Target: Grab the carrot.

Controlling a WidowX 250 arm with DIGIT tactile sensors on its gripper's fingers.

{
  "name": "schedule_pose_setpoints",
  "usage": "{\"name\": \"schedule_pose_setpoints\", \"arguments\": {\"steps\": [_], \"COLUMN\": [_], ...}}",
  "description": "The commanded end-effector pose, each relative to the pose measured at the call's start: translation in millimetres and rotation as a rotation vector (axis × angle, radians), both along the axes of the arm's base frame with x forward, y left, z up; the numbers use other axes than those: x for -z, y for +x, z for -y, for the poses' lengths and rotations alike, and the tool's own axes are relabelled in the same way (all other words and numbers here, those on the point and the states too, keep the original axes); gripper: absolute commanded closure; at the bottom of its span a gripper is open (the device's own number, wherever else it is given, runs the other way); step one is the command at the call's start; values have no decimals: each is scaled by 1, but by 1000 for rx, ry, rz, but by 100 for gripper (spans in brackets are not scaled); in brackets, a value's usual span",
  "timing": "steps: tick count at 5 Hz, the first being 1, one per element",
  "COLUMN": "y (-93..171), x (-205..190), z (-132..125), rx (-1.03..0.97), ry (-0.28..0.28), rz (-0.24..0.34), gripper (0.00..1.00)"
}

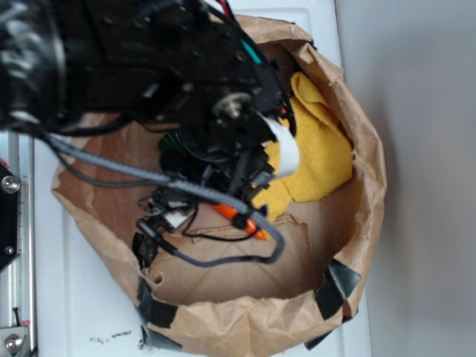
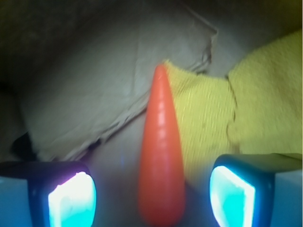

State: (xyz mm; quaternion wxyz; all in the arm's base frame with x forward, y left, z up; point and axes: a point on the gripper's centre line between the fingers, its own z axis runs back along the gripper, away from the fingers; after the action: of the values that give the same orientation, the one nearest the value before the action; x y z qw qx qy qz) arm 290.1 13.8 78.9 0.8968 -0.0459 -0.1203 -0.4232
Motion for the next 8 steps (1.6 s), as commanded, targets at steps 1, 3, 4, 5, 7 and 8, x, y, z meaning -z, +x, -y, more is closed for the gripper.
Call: {"name": "schedule_pose_setpoints", "arguments": {"steps": [1,3,4,5,7,8], "y": [15,38,39,42,54,49], "x": [3,37,48,56,44,17], "z": [5,4,0,-4,-10,-13], "rx": [56,25,4,-36,-73,-159], "ry": [35,103,130,158,141,123], "rz": [75,43,32,35,37,63], "gripper": [0,0,0,100,100,100]}}
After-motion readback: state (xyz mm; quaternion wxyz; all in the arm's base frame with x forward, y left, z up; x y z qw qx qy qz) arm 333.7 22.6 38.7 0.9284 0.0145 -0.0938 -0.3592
